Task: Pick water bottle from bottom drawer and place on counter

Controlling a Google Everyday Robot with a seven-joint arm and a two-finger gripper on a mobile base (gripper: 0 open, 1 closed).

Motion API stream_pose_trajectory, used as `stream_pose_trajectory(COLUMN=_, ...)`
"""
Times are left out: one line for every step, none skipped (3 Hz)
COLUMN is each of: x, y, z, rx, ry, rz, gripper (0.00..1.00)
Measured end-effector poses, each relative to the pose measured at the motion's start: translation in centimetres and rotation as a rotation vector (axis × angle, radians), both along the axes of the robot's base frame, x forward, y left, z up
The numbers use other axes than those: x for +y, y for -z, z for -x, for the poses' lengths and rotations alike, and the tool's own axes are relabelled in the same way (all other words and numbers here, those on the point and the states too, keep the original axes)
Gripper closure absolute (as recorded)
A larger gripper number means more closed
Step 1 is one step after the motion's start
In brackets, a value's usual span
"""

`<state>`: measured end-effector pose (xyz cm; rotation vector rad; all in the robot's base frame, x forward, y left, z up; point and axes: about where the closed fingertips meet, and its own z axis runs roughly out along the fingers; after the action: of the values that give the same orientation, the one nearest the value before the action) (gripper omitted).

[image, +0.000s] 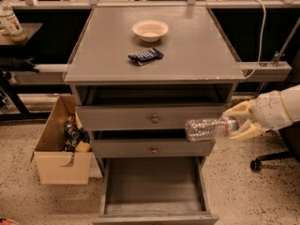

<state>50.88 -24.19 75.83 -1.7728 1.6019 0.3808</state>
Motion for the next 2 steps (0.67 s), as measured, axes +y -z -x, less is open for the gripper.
stream_pose_trajectory(x=-1.5, y=-3.5, z=-3.5, rx=-0.051, ry=0.042, rz=-0.01, gripper=1.0)
stream_pose_trajectory(x=-2.7, y=-7.7, z=-7.0, rx=-0.132, ry=0.087, rz=-0.033, gripper=1.0)
